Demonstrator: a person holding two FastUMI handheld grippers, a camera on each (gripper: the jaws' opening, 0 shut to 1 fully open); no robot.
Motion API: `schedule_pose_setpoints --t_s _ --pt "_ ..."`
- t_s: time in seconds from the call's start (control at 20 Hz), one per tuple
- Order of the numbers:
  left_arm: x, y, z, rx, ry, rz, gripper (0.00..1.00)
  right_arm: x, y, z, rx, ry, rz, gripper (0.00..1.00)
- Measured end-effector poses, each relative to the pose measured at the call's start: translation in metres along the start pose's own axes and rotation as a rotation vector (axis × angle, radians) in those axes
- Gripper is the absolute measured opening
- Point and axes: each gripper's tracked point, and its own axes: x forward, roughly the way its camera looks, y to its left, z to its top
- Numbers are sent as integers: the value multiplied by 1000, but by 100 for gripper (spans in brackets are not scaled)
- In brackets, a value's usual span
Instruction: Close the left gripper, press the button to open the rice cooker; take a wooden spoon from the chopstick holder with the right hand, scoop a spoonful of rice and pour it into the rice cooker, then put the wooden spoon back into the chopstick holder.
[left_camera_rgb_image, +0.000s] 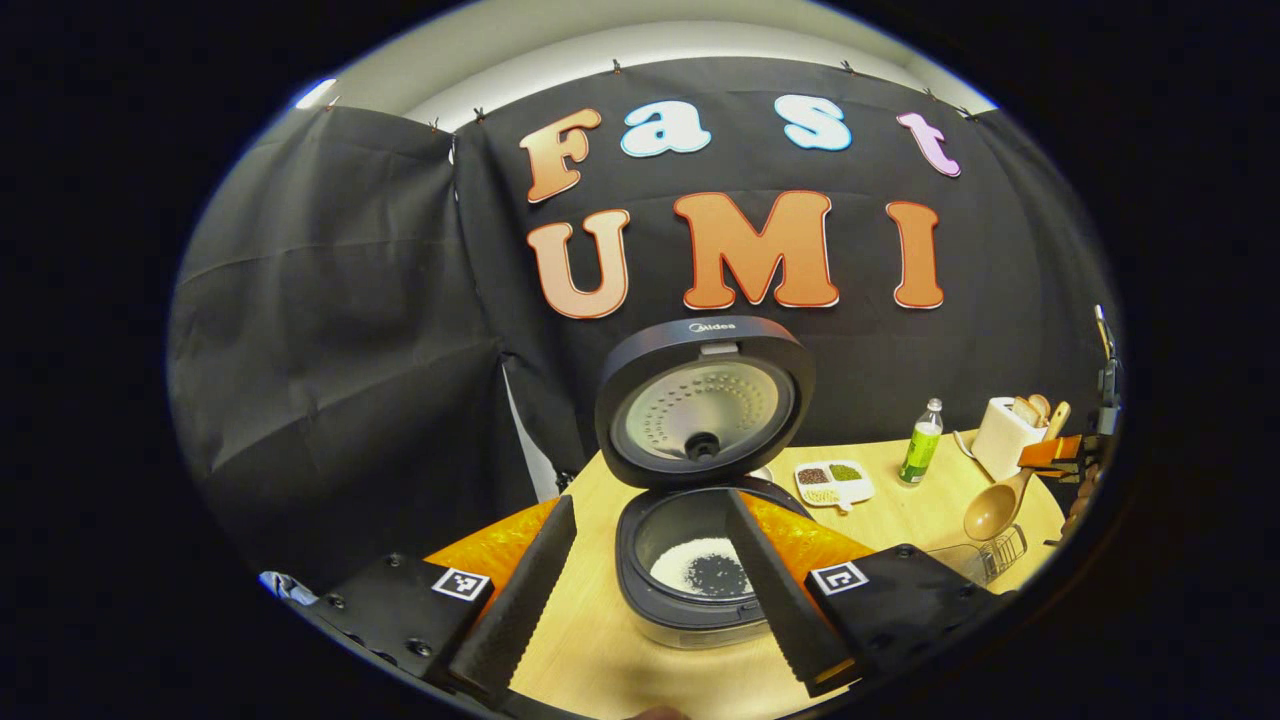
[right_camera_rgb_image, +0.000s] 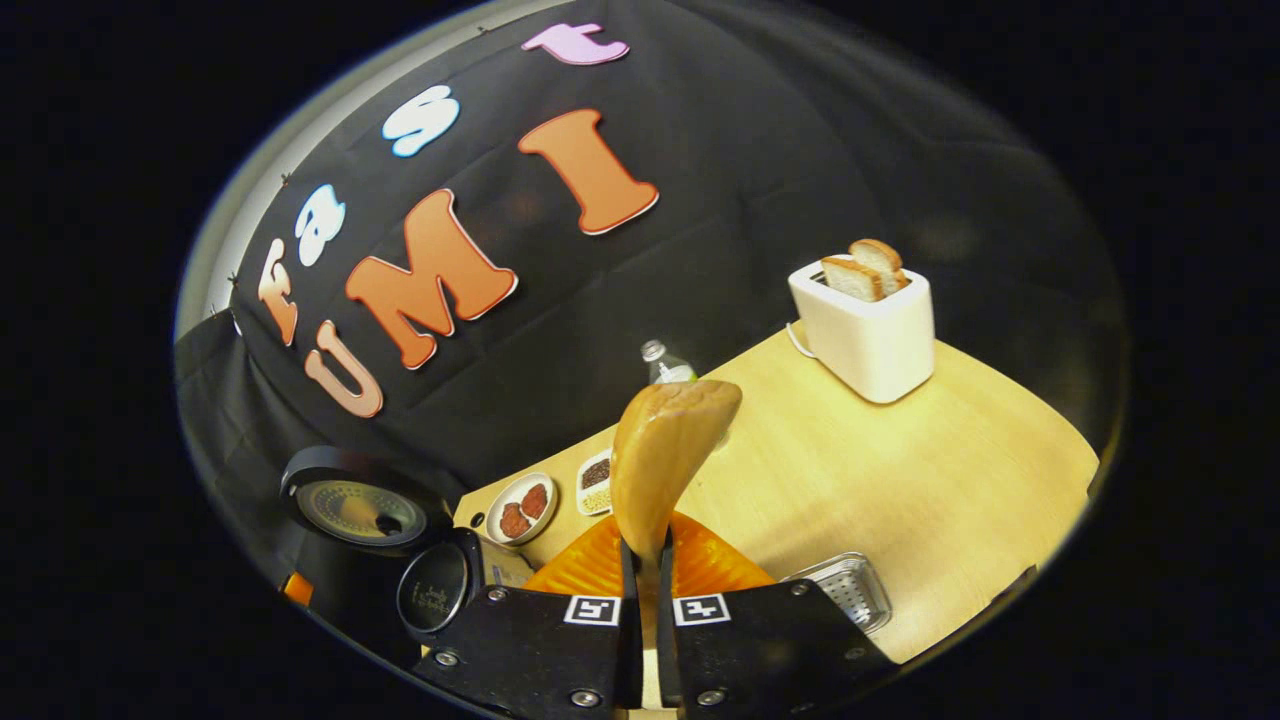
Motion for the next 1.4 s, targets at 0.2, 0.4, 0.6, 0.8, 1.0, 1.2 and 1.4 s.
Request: schedule_pose_setpoints --t_s 0.2,0.4,0.6,0.8,1.0,1.2,1.4 --pt "1 -12 4 9 -4 -18 100 -11 -34 6 -10 -19 -55 5" --pt "2 -23 9 25 -9 -31 100 -18 -64 1 -10 -23 -93 5" --pt "2 -31 14 40 -11 -38 100 -19 -92 -10 -13 -10 -129 5" --pt "8 -37 21 60 -15 -40 100 -15 -112 -22 -11 22 -159 7" --pt "12 -46 32 75 -24 -57 100 -8 -118 -45 18 84 -160 10" --pt "23 -51 49 88 -50 -73 100 -6 -116 -57 -2 144 -147 17" --pt "34 -53 63 80 -66 -93 100 -13 -115 -47 0 131 -150 32"
